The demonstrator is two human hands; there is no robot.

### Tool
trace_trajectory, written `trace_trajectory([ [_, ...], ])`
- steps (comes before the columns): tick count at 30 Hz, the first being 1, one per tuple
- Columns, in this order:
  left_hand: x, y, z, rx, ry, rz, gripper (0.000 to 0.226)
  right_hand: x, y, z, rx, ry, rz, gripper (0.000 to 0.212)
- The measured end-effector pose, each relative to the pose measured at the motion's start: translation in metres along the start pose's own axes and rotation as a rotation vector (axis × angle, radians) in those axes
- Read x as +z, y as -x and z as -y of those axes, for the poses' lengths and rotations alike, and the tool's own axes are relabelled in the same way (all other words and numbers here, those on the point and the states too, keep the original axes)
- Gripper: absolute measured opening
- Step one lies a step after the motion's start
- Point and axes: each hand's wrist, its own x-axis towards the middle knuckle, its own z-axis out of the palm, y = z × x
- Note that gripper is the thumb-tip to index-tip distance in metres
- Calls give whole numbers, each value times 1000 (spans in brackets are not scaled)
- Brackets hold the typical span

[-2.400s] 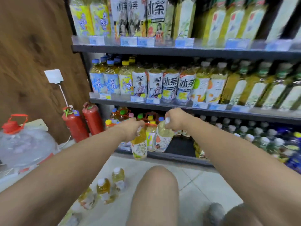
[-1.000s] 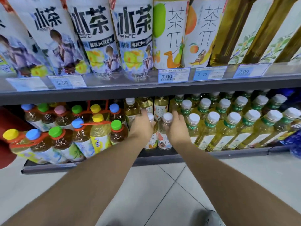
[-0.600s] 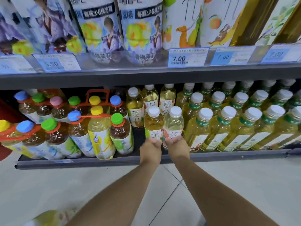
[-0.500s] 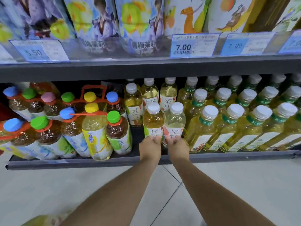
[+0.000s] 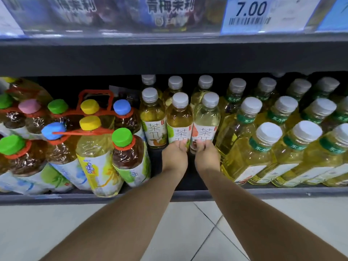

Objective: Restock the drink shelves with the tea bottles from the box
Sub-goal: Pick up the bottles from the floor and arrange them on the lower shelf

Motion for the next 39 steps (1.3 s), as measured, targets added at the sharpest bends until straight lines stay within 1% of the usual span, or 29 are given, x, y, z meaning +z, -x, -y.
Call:
trace_trajectory([
  [4,2,-8,1,-11,44,7,41,0,-4,-4,-7,-1,-15,29],
  [9,-2,-11,-5,-44,118,0,41,0,-6,-5,-38,-22,-21,29],
  [17,-6,-12,-6,-47,69,29,38,-5,-19,14,54,21,2,31],
  [21,-14,-5,-8,13,-38,51,34,-9,-19,24,98,45,45,29],
  [24,-31,15,-10,67,-199,121,31,-19,3,33,93,167,120,27],
  [27,-61,44,-18,153,-323,196,25,-36,38,55,-43,441,208,30],
  [28,-73,56,-22,169,-362,232,23,-43,51,65,-100,492,222,29],
  [31,-121,96,-35,217,-497,392,20,-62,102,102,-176,474,339,20],
  [34,-183,138,-45,267,-603,497,24,-77,160,144,-286,470,426,29],
  [36,-233,167,-47,270,-671,514,24,-80,202,169,-379,516,454,34],
  [39,-323,209,-38,278,-735,441,21,-68,270,206,-501,594,516,33],
])
